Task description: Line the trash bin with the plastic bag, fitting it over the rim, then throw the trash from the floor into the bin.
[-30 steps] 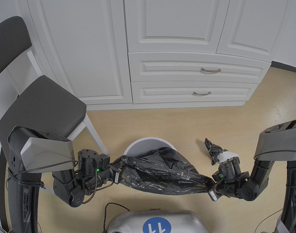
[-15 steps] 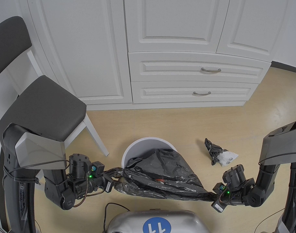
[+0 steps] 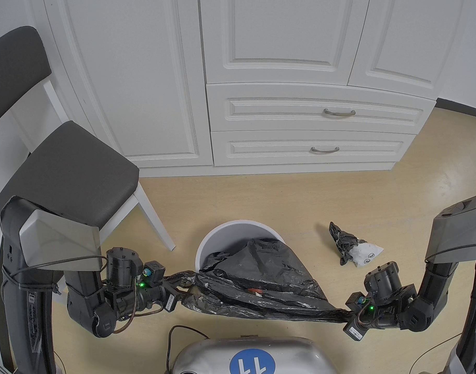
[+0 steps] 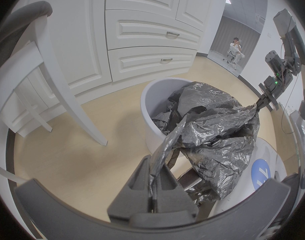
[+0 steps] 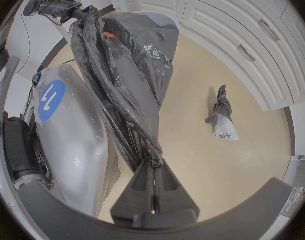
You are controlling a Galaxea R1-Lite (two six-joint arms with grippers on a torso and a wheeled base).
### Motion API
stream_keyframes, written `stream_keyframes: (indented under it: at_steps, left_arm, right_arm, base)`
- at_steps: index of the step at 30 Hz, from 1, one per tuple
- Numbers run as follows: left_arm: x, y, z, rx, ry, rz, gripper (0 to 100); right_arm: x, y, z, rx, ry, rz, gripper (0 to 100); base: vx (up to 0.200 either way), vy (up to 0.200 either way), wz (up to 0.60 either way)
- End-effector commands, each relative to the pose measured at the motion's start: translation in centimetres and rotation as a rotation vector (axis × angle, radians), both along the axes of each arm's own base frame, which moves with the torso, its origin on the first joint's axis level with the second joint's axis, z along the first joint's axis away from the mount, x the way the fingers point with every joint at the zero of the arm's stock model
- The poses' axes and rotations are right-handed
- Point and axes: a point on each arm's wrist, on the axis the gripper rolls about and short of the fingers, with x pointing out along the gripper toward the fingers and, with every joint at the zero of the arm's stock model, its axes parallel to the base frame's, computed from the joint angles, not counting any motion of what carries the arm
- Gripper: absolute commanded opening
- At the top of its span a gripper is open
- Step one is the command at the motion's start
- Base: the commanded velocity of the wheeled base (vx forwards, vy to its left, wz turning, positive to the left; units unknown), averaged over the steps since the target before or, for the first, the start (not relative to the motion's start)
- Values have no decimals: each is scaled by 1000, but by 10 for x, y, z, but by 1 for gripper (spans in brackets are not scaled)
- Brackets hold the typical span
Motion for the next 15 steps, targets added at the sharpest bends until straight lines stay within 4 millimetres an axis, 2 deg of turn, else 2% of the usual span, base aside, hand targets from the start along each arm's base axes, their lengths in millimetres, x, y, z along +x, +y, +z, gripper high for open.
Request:
stream_keyframes:
  at_steps: [1, 15]
  left_arm:
    - [-5, 5, 16, 6, -37, 0, 0]
    - [-14, 9, 34, 22, -42, -9, 0]
  right_arm:
    - [0, -3, 19, 34, -59, -8, 0]
    - [-6, -10, 46, 56, -123, -16, 0]
  base:
    - [0, 0, 0]
    - [0, 0, 0]
